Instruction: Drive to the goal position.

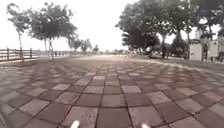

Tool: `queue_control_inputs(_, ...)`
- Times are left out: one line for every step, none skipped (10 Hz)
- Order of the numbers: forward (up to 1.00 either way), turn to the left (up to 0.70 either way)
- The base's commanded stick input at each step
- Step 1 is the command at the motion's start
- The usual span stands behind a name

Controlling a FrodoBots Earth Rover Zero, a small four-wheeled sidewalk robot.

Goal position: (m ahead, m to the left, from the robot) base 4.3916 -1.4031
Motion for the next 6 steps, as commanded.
queue_control_inputs(0.70, 0.06)
queue_control_inputs(0.70, 0.00)
queue_control_inputs(0.70, 0.00)
queue_control_inputs(0.70, 0.00)
queue_control_inputs(0.70, 0.00)
queue_control_inputs(0.70, 0.00)
